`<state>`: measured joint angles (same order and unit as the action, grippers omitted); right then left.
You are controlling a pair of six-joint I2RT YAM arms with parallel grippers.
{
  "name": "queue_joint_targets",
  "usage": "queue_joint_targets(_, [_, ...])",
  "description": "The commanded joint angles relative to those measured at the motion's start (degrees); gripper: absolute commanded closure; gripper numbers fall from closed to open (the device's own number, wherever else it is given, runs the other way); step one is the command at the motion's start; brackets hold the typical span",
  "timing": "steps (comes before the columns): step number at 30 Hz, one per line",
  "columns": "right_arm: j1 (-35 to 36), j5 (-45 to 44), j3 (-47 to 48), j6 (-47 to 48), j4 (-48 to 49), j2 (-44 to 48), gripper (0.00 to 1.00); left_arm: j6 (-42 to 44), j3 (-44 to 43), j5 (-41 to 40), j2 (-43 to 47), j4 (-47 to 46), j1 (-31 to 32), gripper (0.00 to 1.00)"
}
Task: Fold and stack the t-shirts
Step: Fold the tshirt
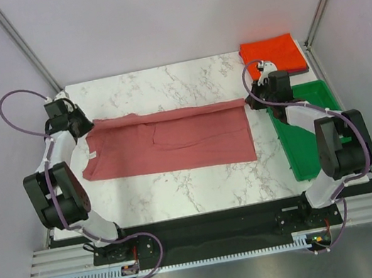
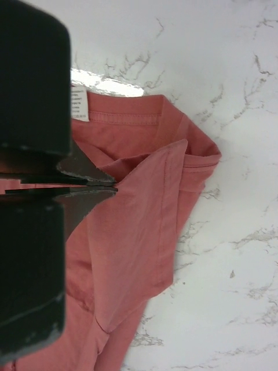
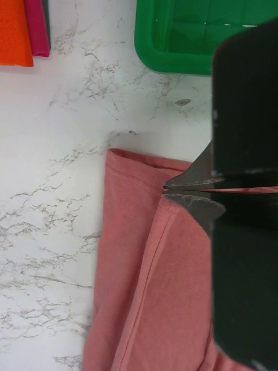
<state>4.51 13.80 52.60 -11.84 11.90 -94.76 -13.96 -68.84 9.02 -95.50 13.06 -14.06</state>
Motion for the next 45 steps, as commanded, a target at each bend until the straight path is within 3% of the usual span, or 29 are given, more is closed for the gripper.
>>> queue_joint_targets(1, [0.06, -0.8, -1.09, -2.22, -1.71, 1.68, 1.0, -1.17, 3.18, -3.83, 4.53, -0.67, -0.44, 0.98])
queue_joint_targets(13, [2.69, -3.17, -7.95, -2.76, -1.35, 5.02, 1.0, -0.46, 9.68, -5.41, 5.41, 0.39, -0.35, 0.98])
queue_joint_targets(22, [2.69, -5.63, -9.97, -1.79, -2.06, 8.18, 1.0, -0.54, 9.25, -7.43, 7.52, 1.27, -0.35, 0.98])
queue_joint_targets(31, [2.69, -4.05, -11.99, -3.37, -0.56, 6.69, 1.0, -0.55, 12.5, -8.75, 7.44, 1.97, -0.35, 0.98])
queue_joint_targets(33, [2.69, -3.7, -11.65, -3.81, -1.17, 6.35, 0.92, -0.98, 11.71, -10.67, 7.0, 4.15, -0.35, 0.96])
queue_joint_targets(34, [2.78, -3.17, -11.03, -3.81, -2.92, 6.26, 0.82, -1.33, 11.36, -11.47, 7.17, 4.95, -0.35, 0.94])
queue_joint_targets(37, [2.69, -1.24, -7.44, -4.6, -7.66, 7.39, 0.68, -2.48, 10.22, -14.98, 9.1, 7.85, -0.44, 0.84])
queue_joint_targets(41, [4.27, -1.14, -0.93, -9.25, -14.53, 8.28, 0.64, -1.95, 8.46, -17.28, 12.62, 8.91, -0.17, 0.7])
queue_joint_targets(45, [8.22, -2.99, 2.5, -13.38, -14.1, 4.43, 0.64, -4.58, 7.05, -9.41, 13.24, 8.91, 1.06, 0.68])
